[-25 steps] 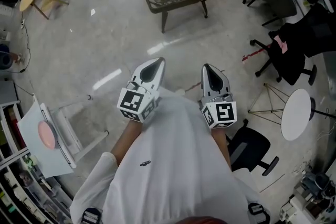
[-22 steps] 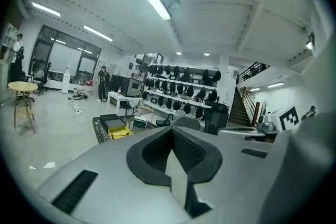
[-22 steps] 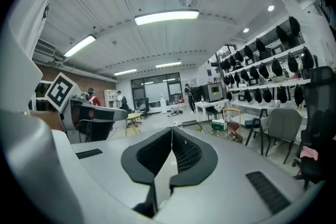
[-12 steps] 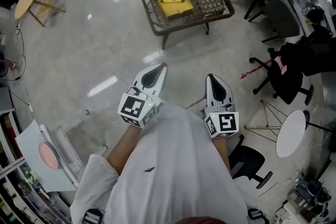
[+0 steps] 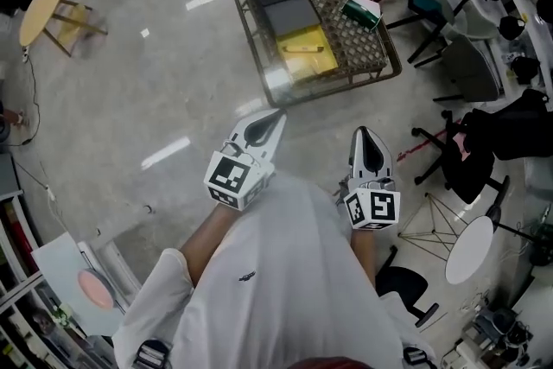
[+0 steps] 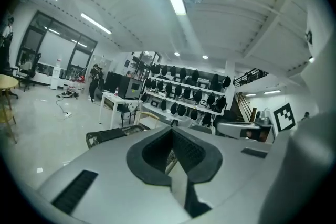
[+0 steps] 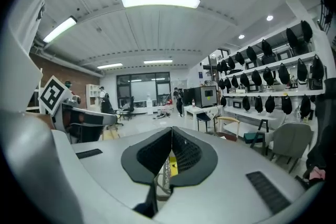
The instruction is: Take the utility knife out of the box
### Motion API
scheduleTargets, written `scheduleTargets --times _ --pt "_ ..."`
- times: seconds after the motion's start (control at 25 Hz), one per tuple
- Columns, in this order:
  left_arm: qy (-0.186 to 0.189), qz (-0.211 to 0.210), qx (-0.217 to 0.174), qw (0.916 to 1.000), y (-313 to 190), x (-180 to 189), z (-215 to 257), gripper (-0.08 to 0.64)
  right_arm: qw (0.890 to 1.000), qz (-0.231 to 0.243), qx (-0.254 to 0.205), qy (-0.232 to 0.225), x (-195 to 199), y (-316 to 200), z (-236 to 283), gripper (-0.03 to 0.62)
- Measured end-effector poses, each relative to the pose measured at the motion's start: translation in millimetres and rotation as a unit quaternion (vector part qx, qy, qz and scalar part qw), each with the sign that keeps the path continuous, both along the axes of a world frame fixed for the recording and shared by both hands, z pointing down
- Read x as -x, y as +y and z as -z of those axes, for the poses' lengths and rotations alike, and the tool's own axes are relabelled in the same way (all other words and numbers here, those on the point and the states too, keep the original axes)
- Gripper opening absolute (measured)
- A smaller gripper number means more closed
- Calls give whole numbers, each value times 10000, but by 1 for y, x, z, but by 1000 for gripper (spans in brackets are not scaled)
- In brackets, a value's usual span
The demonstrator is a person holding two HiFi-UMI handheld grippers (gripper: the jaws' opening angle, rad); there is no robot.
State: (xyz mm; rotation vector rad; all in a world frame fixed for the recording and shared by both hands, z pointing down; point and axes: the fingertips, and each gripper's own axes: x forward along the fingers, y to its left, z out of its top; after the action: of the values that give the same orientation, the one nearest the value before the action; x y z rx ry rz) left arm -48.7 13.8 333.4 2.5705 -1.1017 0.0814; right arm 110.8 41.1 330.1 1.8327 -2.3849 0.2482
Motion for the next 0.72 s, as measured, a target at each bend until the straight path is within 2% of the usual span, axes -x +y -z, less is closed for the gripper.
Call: scheduleTargets --times 0.24,0.72 --pt "-178 -331 27 9993 -66 22 2 2 9998 -106 -26 158 28 -69 3 -2" --pt "-774 -561 385 9947 -129 -10 -45 2 9991 277 300 64 20 -134 -36 -2"
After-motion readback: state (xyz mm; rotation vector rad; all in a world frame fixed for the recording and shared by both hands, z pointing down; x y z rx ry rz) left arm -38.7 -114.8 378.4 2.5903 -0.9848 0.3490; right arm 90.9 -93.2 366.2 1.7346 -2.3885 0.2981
